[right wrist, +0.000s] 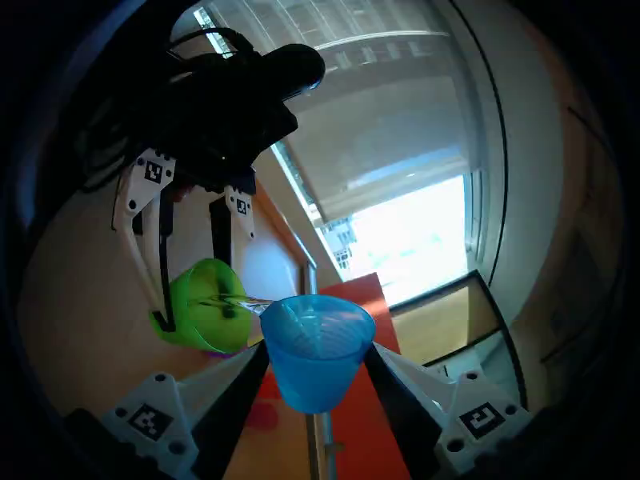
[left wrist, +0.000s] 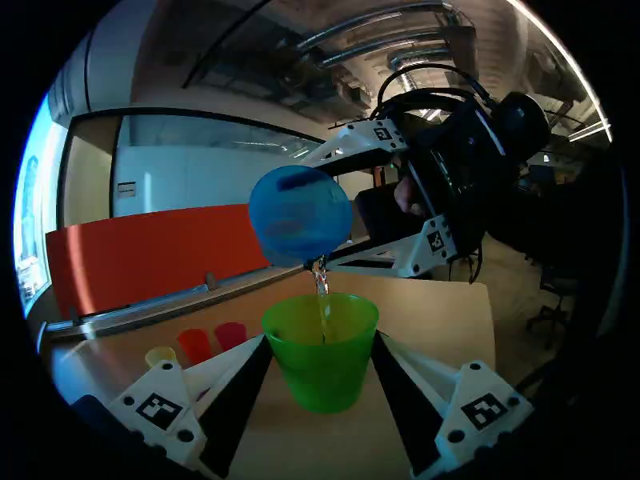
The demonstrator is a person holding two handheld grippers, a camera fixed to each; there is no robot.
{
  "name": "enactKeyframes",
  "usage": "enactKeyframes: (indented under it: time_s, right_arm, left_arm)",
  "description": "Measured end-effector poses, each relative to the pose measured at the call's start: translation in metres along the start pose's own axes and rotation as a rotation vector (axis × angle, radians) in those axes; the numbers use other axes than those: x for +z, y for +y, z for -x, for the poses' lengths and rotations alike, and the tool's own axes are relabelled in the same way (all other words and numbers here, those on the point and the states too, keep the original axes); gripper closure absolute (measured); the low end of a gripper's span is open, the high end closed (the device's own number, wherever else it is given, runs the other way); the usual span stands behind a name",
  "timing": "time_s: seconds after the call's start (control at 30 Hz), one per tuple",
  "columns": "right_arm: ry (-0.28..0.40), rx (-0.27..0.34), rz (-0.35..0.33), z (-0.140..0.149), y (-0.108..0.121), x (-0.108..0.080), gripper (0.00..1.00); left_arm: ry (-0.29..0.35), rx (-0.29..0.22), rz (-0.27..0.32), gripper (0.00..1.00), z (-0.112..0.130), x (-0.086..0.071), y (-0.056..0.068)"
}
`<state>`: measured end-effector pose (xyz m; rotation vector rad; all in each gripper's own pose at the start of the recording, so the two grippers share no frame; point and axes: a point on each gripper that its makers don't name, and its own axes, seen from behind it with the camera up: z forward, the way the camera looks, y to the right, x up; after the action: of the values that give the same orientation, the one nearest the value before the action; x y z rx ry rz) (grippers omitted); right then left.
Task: Pour water
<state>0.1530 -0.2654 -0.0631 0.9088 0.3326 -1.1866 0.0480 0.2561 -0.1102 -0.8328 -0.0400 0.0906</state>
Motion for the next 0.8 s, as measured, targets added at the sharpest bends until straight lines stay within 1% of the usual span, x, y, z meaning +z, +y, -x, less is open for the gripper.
enactKeyframes:
  time_s: [0.2, 0.8]
  right_arm:
    - [0.001, -0.012, 0.003, 0.0023, 0.0028, 0.0008, 0.12]
    - [-0.015, -0.080, 0.007, 0.0080, 0.0066, 0.0038, 0.12]
  left_arm:
    - [-0.002, 0.000, 0.006, 0.15, 0.0010, 0.0022, 0.0025]
    - [-0.009, 0.000, 0.012, 0.16, 0.0038, 0.0041, 0.0027]
